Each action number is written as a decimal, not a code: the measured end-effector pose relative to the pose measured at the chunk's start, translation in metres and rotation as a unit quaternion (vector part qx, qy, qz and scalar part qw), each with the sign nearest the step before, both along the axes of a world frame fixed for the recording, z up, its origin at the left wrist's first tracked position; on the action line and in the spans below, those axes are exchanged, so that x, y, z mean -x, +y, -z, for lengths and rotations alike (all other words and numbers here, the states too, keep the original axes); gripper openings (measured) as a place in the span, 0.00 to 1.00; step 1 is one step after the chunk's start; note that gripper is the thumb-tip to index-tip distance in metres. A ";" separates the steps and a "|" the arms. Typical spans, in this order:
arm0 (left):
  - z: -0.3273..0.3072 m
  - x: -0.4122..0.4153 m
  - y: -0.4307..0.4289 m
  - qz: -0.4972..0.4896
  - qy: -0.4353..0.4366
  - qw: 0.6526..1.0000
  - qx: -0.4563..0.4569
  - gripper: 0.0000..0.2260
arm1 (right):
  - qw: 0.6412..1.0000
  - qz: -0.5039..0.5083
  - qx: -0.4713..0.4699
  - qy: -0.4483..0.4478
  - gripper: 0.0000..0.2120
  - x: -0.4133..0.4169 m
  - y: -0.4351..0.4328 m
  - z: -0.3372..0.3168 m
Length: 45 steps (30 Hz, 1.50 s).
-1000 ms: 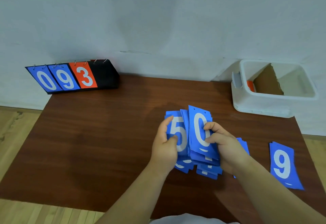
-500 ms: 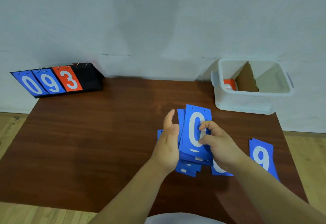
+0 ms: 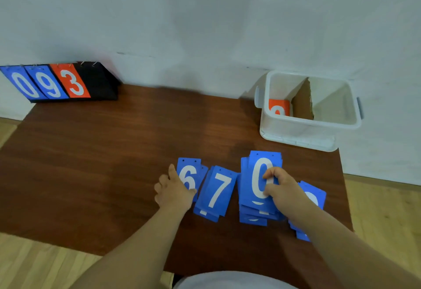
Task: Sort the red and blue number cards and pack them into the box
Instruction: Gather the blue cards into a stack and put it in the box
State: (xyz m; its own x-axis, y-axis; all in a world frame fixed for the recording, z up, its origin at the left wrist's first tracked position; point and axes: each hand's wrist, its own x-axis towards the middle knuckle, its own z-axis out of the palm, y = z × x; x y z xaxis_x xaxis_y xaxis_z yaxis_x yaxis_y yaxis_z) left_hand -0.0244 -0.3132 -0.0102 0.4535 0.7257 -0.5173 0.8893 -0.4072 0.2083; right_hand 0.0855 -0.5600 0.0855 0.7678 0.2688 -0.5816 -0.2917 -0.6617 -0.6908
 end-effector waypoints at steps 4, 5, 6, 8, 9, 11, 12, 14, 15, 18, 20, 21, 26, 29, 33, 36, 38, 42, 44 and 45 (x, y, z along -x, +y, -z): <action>0.009 0.001 -0.003 -0.011 -0.035 0.999 0.015 0.53 | 1.000 -0.012 0.018 0.006 0.11 -0.007 -0.003 0.002; 0.011 0.002 -0.002 -0.017 -0.045 0.999 0.022 0.53 | 1.000 -0.014 0.020 0.009 0.11 -0.008 -0.002 0.003; 0.012 0.003 -0.001 -0.019 -0.057 0.998 0.032 0.53 | 1.000 -0.015 0.021 0.012 0.11 -0.009 0.000 0.004; 0.011 0.007 0.000 -0.013 -0.080 0.995 0.050 0.53 | 1.000 -0.016 0.022 0.014 0.11 -0.010 0.005 0.006; 0.011 0.008 0.002 -0.005 -0.088 0.995 0.055 0.52 | 1.000 -0.016 0.021 0.015 0.11 -0.010 0.008 0.007; 0.012 0.012 0.004 0.011 -0.110 0.991 0.074 0.50 | 0.999 -0.017 0.019 0.020 0.11 -0.008 0.014 0.009; 0.012 0.014 0.005 0.009 -0.126 0.988 0.094 0.47 | 0.999 -0.017 0.016 0.022 0.11 -0.007 0.017 0.011; 0.011 0.019 0.009 -0.026 -0.165 0.976 0.139 0.39 | 1.000 -0.008 0.008 0.026 0.12 -0.004 0.023 0.013; 0.009 0.021 0.013 -0.047 -0.182 0.971 0.148 0.33 | 1.000 -0.003 0.002 0.027 0.12 -0.002 0.027 0.013; -0.009 0.025 0.025 -0.112 -0.241 0.950 0.166 0.22 | 0.999 0.008 -0.016 0.036 0.12 0.003 0.038 0.012; -0.028 0.024 0.032 -0.139 -0.285 0.928 0.198 0.21 | 0.998 0.017 -0.040 0.054 0.13 0.007 0.048 0.006; -0.038 0.023 0.034 -0.144 -0.306 0.915 0.219 0.21 | 0.995 0.020 -0.068 0.070 0.13 0.010 0.054 0.002; -0.088 0.015 0.022 -0.107 -0.378 0.857 0.334 0.28 | 0.953 0.064 -0.266 0.130 0.15 0.022 0.090 -0.020; -0.110 0.010 0.009 -0.088 -0.405 0.825 0.385 0.31 | 0.932 0.078 -0.333 0.120 0.13 0.026 0.098 -0.034; -0.128 0.004 -0.010 -0.043 -0.449 0.801 0.393 0.28 | 0.934 0.076 -0.340 0.085 0.12 0.028 0.091 -0.041; -0.135 -0.002 -0.025 -0.059 -0.460 0.785 0.410 0.21 | 0.953 0.062 -0.292 0.055 0.12 0.027 0.079 -0.042; -0.139 -0.004 -0.036 -0.036 -0.460 0.786 0.411 0.14 | 0.961 0.056 -0.266 0.059 0.13 0.026 0.068 -0.043; -0.142 -0.010 -0.055 0.064 -0.441 0.803 0.397 0.19 | 0.961 0.061 -0.259 0.081 0.15 0.024 0.043 -0.036; -0.139 -0.012 -0.061 0.089 -0.427 0.804 0.405 0.23 | 0.955 0.068 -0.271 0.099 0.14 0.022 0.033 -0.033; -0.134 -0.014 -0.064 0.090 -0.420 0.803 0.413 0.24 | 0.950 0.073 -0.284 0.112 0.13 0.021 0.028 -0.031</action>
